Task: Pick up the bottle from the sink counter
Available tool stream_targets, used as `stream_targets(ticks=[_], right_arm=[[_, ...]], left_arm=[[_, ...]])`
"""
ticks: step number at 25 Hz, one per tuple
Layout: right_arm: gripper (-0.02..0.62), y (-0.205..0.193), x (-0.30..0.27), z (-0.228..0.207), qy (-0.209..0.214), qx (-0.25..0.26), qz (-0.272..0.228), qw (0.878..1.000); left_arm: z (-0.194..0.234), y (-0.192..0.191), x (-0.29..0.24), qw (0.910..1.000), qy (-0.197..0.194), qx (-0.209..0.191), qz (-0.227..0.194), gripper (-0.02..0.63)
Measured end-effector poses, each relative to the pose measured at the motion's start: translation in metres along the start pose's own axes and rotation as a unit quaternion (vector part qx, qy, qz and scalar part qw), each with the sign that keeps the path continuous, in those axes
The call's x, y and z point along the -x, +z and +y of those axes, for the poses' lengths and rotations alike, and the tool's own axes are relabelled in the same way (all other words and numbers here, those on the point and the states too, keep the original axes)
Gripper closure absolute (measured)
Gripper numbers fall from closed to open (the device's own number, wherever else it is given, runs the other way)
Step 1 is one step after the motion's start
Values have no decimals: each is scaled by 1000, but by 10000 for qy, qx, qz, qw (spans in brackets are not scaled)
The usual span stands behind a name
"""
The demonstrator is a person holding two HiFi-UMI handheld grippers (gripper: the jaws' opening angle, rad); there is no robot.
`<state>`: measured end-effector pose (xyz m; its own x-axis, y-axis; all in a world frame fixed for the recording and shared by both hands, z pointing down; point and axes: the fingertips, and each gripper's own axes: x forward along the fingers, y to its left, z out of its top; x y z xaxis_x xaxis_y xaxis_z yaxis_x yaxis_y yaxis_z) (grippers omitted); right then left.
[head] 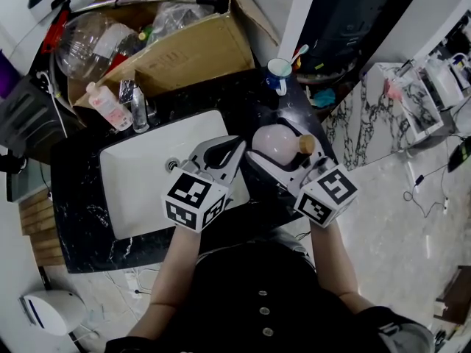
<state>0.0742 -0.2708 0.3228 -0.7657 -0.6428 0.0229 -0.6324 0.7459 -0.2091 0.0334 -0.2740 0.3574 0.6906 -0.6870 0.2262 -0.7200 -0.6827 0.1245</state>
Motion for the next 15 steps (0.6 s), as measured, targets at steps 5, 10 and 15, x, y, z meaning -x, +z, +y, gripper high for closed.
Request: stream_targets(ticks=[5,10,15], right_arm=[[189,-6,4,-6,-126,-116,-30,9998],[189,-13,6,-12,-214,-178,40,9996],[189,-15,6,-14,-188,-176,104,9996]], left_arm=[[0,-14,-4,9996,-1,39,282,588],[5,-7,-3,9999,129,38,67,588],[3,1,-2,9999,46,-50,-152,588]])
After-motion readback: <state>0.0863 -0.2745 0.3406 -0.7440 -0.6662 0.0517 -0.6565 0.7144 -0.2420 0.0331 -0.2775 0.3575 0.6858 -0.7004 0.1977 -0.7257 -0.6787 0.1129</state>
